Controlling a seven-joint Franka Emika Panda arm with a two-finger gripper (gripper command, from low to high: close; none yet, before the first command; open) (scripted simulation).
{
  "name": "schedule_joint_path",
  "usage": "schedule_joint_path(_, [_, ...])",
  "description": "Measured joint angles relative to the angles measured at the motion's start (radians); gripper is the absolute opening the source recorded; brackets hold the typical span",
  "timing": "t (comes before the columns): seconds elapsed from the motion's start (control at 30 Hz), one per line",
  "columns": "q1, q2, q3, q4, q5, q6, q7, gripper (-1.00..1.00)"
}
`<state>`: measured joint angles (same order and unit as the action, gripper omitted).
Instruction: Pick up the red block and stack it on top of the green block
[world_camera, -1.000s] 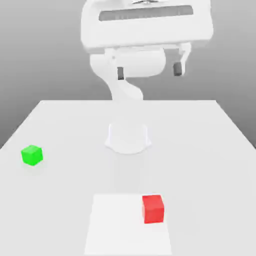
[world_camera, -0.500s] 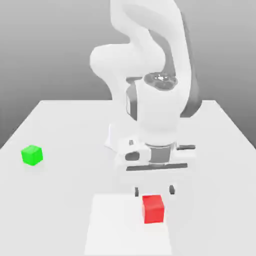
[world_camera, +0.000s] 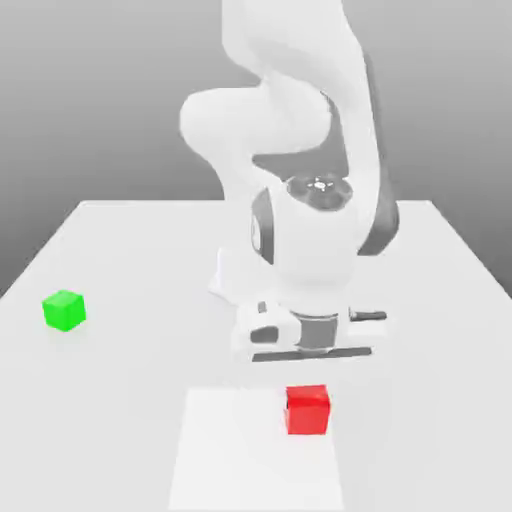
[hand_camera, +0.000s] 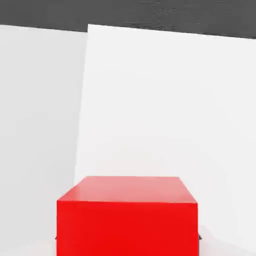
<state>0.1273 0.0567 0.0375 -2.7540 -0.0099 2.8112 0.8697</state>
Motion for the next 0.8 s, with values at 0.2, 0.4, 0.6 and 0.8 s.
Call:
schedule_joint_path(0.2, [-0.128,-0.167,-0.094,-0.004,-0.063,-0.124,-0.105,-1.0])
schedule_joint_path(0.4, [-0.263,-0.301,-0.218,-0.01,-0.145,-0.217,-0.227,-1.0])
schedule_joint_path(0.6, [-0.41,-0.395,-0.348,-0.021,-0.222,-0.277,-0.353,-1.0])
schedule_joint_path(0.8, [-0.554,-0.431,-0.485,-0.039,-0.289,-0.293,-0.484,-1.0])
